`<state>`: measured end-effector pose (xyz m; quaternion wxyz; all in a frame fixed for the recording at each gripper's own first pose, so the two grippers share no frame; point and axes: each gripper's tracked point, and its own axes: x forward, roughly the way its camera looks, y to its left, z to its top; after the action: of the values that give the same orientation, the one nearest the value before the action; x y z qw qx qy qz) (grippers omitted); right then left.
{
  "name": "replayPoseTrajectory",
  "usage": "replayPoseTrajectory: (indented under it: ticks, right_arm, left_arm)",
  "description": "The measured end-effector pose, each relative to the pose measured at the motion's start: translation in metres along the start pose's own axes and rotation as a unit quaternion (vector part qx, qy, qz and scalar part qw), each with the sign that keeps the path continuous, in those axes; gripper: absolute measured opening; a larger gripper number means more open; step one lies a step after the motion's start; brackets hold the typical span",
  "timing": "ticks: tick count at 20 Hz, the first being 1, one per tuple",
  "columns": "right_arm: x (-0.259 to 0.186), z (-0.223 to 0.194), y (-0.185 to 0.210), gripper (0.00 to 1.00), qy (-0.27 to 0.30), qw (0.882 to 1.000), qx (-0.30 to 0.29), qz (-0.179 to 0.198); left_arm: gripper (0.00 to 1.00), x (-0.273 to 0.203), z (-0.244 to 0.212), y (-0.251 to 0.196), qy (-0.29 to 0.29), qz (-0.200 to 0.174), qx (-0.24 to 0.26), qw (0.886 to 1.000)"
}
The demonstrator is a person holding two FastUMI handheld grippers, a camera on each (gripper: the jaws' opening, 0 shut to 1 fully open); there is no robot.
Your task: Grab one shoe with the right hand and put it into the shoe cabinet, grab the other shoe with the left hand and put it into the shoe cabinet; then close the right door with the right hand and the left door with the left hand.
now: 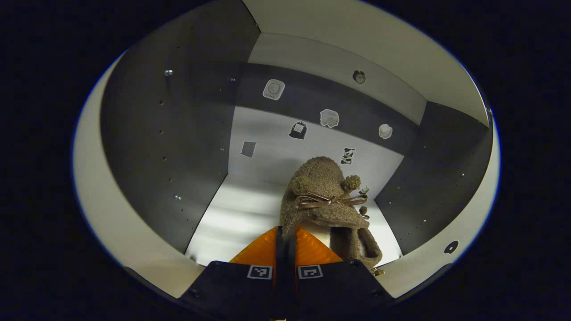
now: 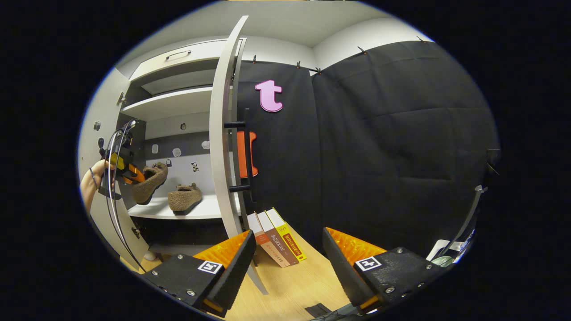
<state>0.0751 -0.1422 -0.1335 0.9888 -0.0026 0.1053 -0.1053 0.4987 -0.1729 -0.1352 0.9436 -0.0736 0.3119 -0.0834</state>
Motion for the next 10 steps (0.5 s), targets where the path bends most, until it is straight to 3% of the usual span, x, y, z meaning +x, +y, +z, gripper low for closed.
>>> replayPoseTrajectory:
  ticks: [6, 10]
  right_arm:
    - [0.008, 0.0, -0.002, 0.93, 0.0, 0.999, 0.002, -0.033]
    - [0.015, -0.003, -0.001, 0.93, 0.006, 0.999, -0.001, -0.037]
  left_arm:
    - [0.07, 0.063, -0.033, 0.003, 0.065, -0.001, -0.005, 0.998]
    - [0.08, 0.068, -0.031, 0.0, 0.058, -0.01, 0.001, 0.998]
